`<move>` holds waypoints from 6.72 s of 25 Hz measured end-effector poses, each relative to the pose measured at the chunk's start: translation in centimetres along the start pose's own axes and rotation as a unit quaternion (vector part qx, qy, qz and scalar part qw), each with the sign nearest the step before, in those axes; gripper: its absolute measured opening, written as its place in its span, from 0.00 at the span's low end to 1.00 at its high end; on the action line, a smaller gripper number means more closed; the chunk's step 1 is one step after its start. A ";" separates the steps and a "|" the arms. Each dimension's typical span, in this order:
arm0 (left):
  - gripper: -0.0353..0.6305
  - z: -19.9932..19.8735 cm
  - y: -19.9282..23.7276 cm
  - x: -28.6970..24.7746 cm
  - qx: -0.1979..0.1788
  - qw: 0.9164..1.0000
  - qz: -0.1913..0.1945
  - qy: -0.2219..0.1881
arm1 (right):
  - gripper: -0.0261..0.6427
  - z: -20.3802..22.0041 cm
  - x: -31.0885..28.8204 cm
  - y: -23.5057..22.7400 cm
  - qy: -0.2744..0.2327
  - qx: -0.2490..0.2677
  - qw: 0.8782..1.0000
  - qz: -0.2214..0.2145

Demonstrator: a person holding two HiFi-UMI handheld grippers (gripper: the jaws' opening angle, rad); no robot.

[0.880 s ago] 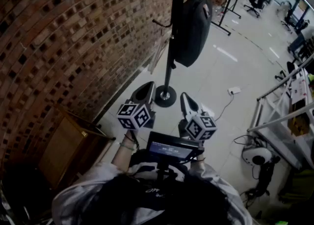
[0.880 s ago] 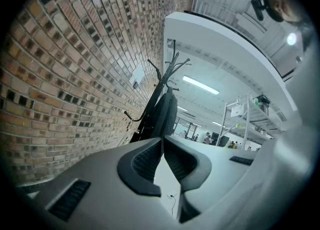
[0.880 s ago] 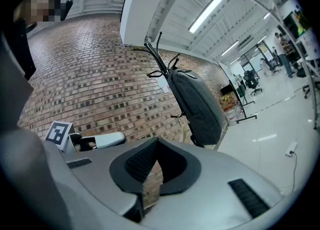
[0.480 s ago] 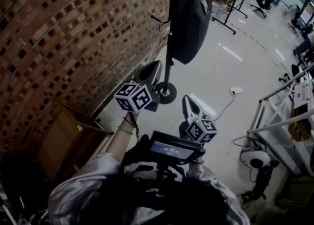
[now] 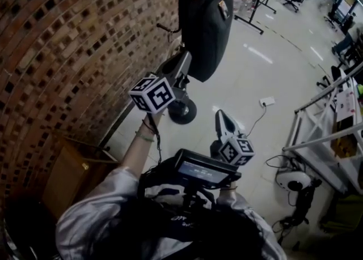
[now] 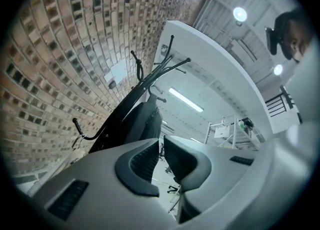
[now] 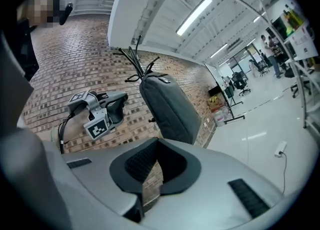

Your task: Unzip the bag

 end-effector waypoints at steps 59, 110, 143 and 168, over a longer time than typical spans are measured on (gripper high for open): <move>0.09 -1.0 0.7 -9.4 0.187 0.977 0.081 -0.055 | 0.03 -5.2 -12.9 -9.1 0.012 0.004 0.999 -0.051; 0.07 3.3 3.6 -4.3 0.117 0.990 0.063 -0.038 | 0.03 -4.1 -13.6 -8.7 0.024 0.008 0.998 -0.056; 0.07 11.3 7.4 0.5 0.075 0.996 0.038 -0.011 | 0.03 -4.2 -12.3 -8.5 0.033 0.032 0.997 -0.058; 0.08 15.0 8.7 1.9 0.020 0.995 -0.016 0.101 | 0.03 -4.3 -11.7 -7.7 0.018 0.019 0.998 -0.062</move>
Point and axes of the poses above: the fingertips, and each gripper's own axes: x backward along the fingers, y to its left, z out of its underside, the point moved 7 cm from there along x, backward along the fingers, and after that the axes turned 13 degrees about -y, right-handed, at the moved point
